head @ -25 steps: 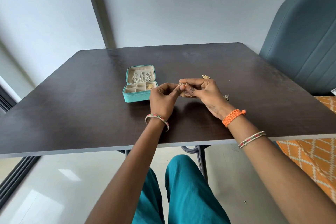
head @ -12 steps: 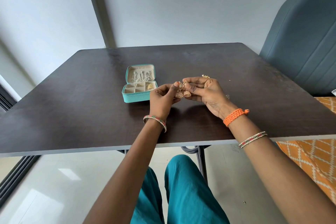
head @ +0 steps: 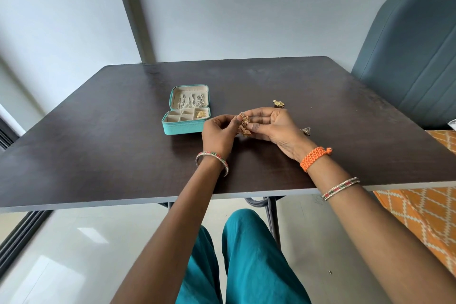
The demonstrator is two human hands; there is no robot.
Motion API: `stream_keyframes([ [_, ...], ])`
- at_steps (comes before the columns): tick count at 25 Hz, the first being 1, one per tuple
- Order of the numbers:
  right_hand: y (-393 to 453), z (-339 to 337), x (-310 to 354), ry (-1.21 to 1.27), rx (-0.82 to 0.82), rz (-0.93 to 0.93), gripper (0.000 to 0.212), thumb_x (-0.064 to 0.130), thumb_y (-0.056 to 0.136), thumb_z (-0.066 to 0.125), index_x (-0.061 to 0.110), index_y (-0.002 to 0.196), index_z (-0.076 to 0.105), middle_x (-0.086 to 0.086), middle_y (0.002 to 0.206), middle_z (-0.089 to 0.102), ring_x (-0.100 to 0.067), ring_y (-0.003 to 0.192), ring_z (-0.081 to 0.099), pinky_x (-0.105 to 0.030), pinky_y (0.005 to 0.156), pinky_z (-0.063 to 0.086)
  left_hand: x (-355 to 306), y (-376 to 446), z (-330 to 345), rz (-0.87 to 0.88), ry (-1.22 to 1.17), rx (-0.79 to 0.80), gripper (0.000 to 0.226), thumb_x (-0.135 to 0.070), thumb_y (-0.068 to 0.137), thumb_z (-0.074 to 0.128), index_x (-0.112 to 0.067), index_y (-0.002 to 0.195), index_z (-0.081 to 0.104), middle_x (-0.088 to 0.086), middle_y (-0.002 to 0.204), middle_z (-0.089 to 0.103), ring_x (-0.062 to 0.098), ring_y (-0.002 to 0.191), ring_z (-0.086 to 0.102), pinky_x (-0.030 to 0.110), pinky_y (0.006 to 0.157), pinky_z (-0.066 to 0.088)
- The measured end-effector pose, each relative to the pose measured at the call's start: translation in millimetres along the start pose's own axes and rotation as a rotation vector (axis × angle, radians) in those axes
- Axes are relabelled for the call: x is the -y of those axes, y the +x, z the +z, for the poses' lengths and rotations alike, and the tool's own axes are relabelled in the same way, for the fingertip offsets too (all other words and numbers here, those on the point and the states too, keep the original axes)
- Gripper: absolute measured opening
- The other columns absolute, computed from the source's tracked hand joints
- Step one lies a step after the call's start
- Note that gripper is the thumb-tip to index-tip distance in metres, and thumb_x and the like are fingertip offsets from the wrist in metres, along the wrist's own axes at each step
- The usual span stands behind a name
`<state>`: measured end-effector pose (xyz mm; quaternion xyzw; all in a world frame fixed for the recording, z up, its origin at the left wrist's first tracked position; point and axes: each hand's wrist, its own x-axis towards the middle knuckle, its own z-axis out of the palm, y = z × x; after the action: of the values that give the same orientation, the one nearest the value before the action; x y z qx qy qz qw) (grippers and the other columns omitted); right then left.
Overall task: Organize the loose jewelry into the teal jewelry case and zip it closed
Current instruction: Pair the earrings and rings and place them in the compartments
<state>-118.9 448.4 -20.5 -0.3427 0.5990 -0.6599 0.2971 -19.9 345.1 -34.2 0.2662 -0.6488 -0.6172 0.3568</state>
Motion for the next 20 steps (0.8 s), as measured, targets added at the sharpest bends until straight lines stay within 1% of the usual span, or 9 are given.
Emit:
stream_keyframes([
  [4,13,1,-1,0.003,-0.129,0.012,0.023,-0.007,0.082,0.065,-0.003,0.104,0.065,-0.011,0.086,0.069,-0.012,0.070,0.069,-0.025,0.069,0.059,-3,13,5,-0.085,-0.010,-0.016,0.014,-0.021,0.078,0.070,-0.017,0.065,0.068,0.008,0.068,0.068,0.023,0.072,0.063,0.046,0.083,0.055],
  [6,22,2,0,-0.063,-0.207,0.007,0.023,-0.008,0.082,0.065,-0.007,0.105,0.065,-0.010,0.080,0.067,-0.007,0.060,0.068,-0.020,0.061,0.057,-8,22,12,-0.093,0.136,-0.066,0.016,-0.019,0.082,0.067,-0.012,0.068,0.069,0.013,0.073,0.069,0.023,0.069,0.062,0.035,0.078,0.055],
  [8,34,2,4,-0.219,-0.264,-0.014,0.020,-0.008,0.081,0.066,-0.006,0.101,0.067,-0.008,0.073,0.066,-0.004,0.052,0.065,-0.017,0.054,0.055,-17,30,18,-0.101,0.331,-0.118,0.016,-0.024,0.082,0.067,-0.009,0.079,0.071,0.016,0.086,0.071,0.025,0.078,0.064,0.025,0.071,0.047],
  [10,46,0,7,-0.447,-0.312,-0.037,0.015,-0.002,0.079,0.070,0.002,0.093,0.072,-0.005,0.067,0.067,-0.005,0.051,0.064,-0.017,0.051,0.052,-22,40,22,-0.122,0.434,-0.093,0.017,-0.026,0.082,0.066,-0.011,0.088,0.072,0.014,0.095,0.071,0.027,0.092,0.065,0.026,0.074,0.046],
  [12,55,-3,9,-0.598,-0.316,-0.044,0.012,0.003,0.078,0.072,0.010,0.088,0.074,-0.005,0.068,0.069,-0.012,0.057,0.066,-0.022,0.055,0.054,-25,46,25,-0.146,0.542,-0.067,0.018,-0.029,0.081,0.066,-0.015,0.092,0.072,0.012,0.100,0.070,0.029,0.098,0.064,0.030,0.079,0.047],
  [15,67,-8,10,-0.688,-0.307,-0.042,0.013,0.007,0.073,0.074,0.019,0.079,0.074,-0.001,0.069,0.070,-0.009,0.071,0.067,-0.021,0.071,0.054,-24,51,24,-0.151,0.721,-0.075,0.022,-0.036,0.082,0.063,-0.021,0.096,0.071,0.007,0.105,0.068,0.028,0.102,0.062,0.029,0.075,0.041],
  [16,69,-9,11,-0.692,-0.306,-0.031,0.012,0.009,0.072,0.075,0.019,0.077,0.074,0.000,0.069,0.070,-0.008,0.073,0.067,-0.020,0.071,0.053,-23,53,23,-0.149,0.741,-0.081,0.022,-0.036,0.083,0.062,-0.021,0.096,0.071,0.006,0.106,0.068,0.028,0.103,0.061,0.029,0.075,0.040],
  [18,73,-11,15,-0.676,-0.277,0.023,0.008,0.012,0.074,0.075,0.020,0.075,0.072,0.001,0.071,0.069,-0.006,0.067,0.063,-0.019,0.062,0.048,-21,60,19,-0.147,0.721,-0.060,0.023,-0.035,0.084,0.059,-0.018,0.095,0.071,0.008,0.103,0.069,0.029,0.101,0.062,0.030,0.076,0.043],
  [20,74,-12,18,-0.624,-0.170,0.121,0.007,0.010,0.080,0.069,0.017,0.079,0.069,-0.001,0.071,0.067,-0.004,0.049,0.050,-0.018,0.044,0.038,-17,66,15,-0.131,0.656,-0.002,0.023,-0.033,0.083,0.057,-0.014,0.088,0.069,0.010,0.095,0.070,0.029,0.096,0.064,0.033,0.080,0.049],
])
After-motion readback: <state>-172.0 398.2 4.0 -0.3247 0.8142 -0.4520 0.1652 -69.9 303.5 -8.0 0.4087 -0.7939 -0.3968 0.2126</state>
